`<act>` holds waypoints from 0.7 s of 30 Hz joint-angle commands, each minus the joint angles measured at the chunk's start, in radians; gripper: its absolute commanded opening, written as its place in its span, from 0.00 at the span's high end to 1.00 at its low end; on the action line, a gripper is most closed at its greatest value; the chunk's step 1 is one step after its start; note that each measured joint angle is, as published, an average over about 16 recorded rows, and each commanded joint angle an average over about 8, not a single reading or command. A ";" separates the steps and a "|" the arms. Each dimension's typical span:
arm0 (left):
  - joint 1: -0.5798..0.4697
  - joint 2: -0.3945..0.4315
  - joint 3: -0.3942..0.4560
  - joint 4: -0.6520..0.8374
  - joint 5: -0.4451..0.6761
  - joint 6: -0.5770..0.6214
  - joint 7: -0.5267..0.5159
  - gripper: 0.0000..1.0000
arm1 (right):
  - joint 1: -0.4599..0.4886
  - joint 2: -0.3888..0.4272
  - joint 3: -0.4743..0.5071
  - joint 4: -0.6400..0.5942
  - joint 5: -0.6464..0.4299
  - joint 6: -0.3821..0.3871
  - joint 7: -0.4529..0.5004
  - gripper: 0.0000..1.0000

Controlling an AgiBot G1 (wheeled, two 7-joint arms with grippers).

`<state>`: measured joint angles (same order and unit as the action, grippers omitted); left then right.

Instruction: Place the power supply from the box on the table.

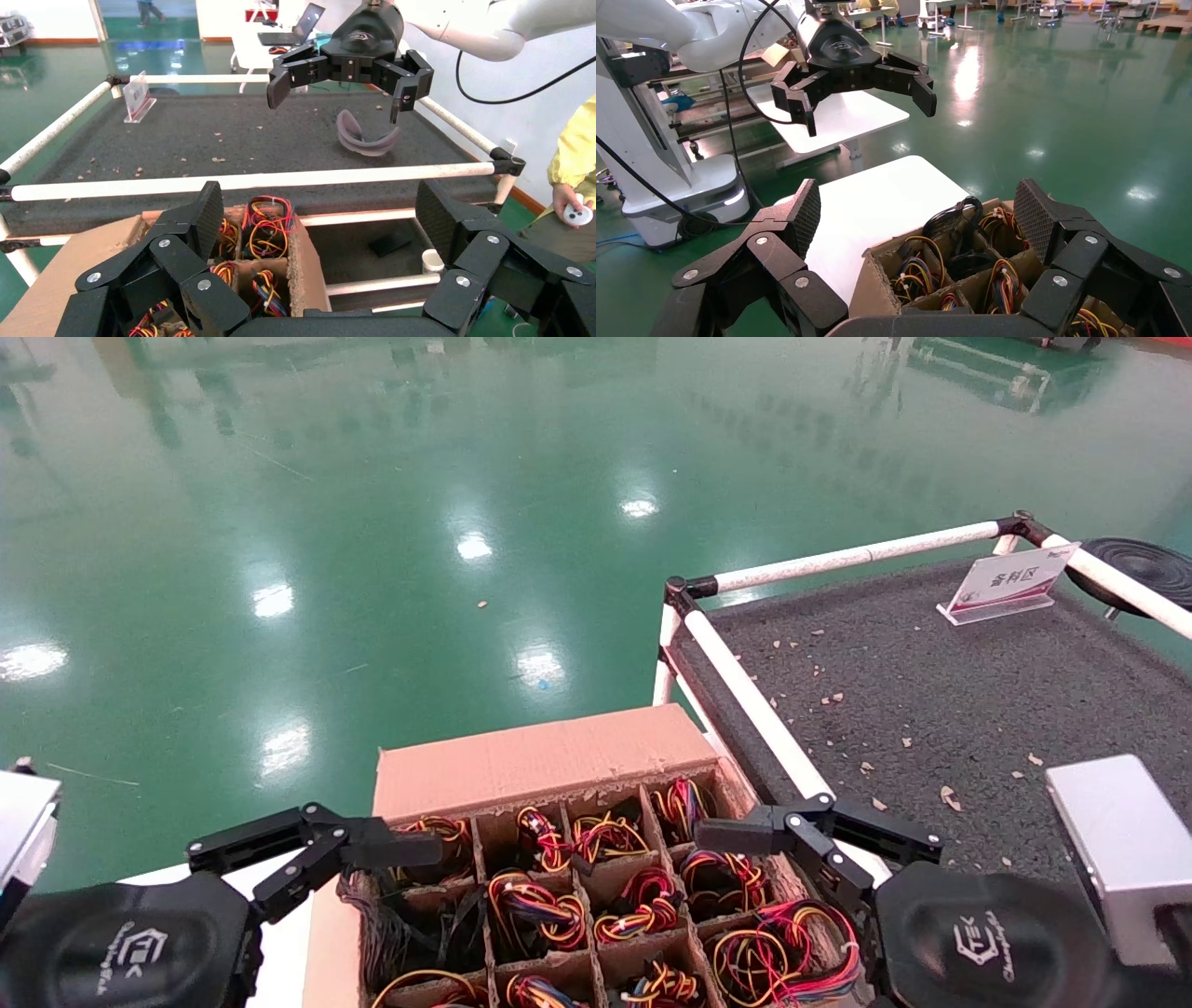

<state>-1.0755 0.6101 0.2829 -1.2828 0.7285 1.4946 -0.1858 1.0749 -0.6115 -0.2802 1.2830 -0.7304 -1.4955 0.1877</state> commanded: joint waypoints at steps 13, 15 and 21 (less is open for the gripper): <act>0.000 0.000 0.000 0.000 0.000 0.000 0.000 0.00 | 0.000 0.000 0.000 0.000 0.000 0.000 0.000 0.00; 0.000 0.000 0.000 0.000 0.000 0.000 0.000 0.17 | 0.000 0.000 0.000 0.000 0.000 0.000 0.000 0.00; 0.000 0.000 0.000 0.000 0.000 0.000 0.000 0.92 | 0.000 0.000 0.000 0.000 0.000 0.000 0.000 0.00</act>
<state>-1.0755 0.6101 0.2829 -1.2828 0.7285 1.4946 -0.1858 1.0749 -0.6115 -0.2802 1.2830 -0.7304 -1.4955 0.1877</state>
